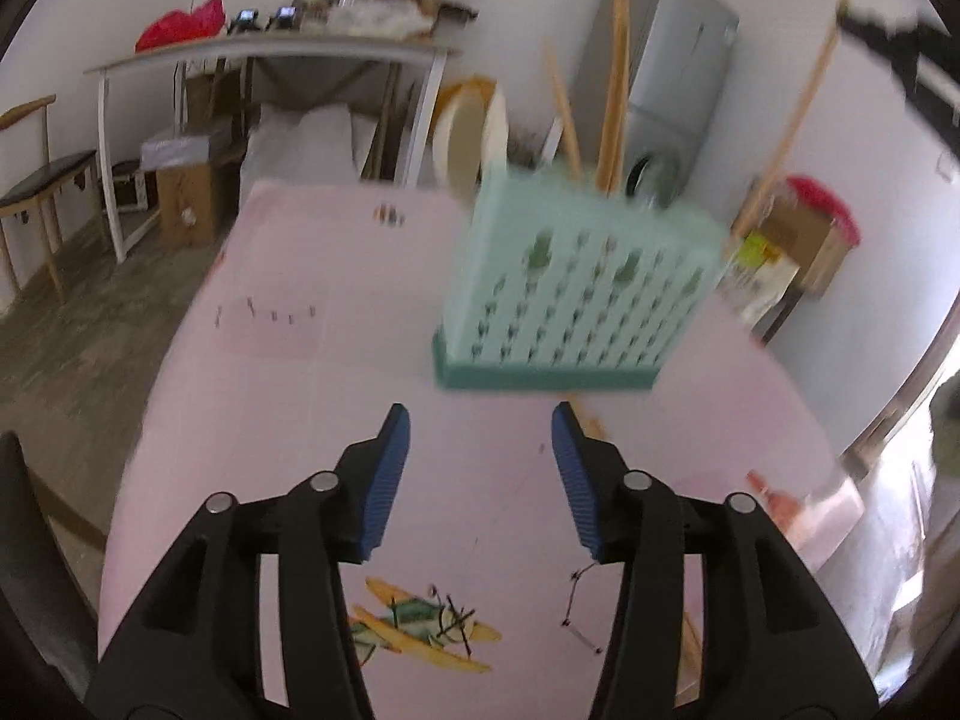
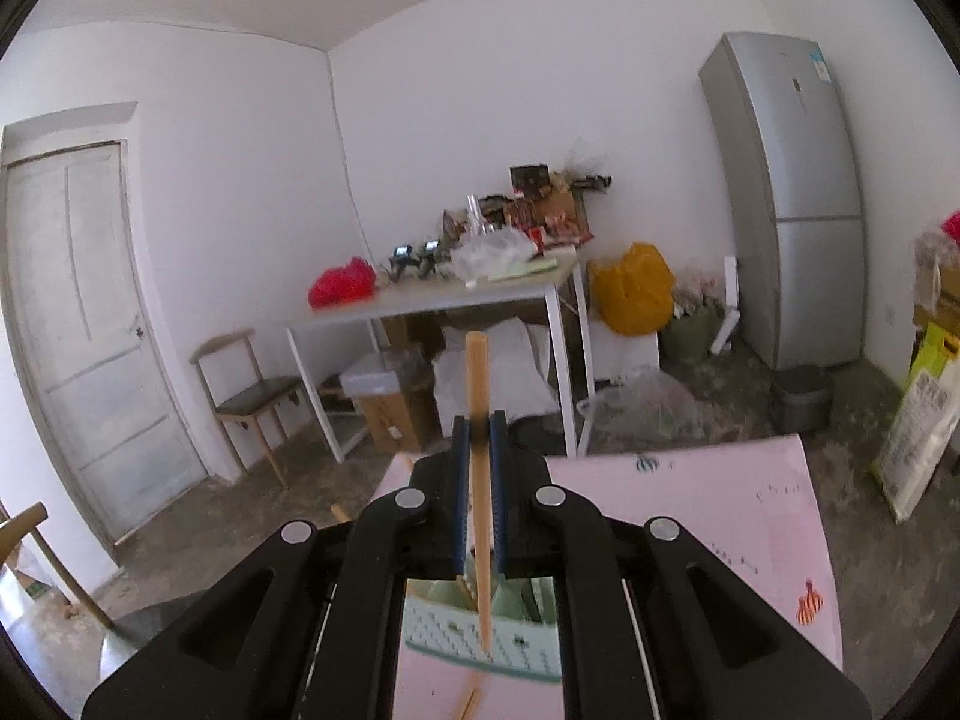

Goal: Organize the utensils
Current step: 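Lower the right gripper's chopstick into the holder and open the right gripper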

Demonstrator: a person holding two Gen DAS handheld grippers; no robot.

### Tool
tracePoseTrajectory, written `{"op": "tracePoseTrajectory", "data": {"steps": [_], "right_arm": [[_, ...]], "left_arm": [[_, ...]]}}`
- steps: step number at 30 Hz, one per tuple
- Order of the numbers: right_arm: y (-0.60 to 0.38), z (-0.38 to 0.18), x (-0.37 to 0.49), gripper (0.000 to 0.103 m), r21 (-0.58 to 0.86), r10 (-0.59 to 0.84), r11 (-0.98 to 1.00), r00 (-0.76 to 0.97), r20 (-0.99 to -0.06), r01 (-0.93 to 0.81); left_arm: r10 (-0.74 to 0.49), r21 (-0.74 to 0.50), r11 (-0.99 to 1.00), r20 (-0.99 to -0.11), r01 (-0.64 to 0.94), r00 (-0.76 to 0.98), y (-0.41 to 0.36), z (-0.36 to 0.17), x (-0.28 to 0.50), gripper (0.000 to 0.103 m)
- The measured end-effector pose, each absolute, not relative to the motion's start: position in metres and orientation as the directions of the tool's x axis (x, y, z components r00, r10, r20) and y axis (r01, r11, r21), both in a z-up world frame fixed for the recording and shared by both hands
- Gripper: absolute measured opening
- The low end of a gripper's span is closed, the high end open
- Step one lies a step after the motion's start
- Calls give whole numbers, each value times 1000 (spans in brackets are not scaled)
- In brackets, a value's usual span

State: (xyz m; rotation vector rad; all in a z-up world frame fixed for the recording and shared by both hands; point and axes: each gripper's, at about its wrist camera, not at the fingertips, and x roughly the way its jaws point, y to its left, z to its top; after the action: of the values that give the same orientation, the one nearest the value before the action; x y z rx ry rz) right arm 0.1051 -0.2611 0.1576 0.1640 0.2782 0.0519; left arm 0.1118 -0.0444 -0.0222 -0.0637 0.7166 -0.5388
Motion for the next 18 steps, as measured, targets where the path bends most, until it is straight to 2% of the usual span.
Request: {"op": "tracePoseTrajectory", "data": {"steps": [8,18], "right_arm": [[-244,162,143,7,134,82,990,969,-232,-52],[-233,167,169,7,129,110,988,970,-215,-84]], "left_arm": [[-447,-160,867,-668,471,595,-62,-38,108,61],[-425,-109,864,-682,492,595,-73,-45,102,63]]}}
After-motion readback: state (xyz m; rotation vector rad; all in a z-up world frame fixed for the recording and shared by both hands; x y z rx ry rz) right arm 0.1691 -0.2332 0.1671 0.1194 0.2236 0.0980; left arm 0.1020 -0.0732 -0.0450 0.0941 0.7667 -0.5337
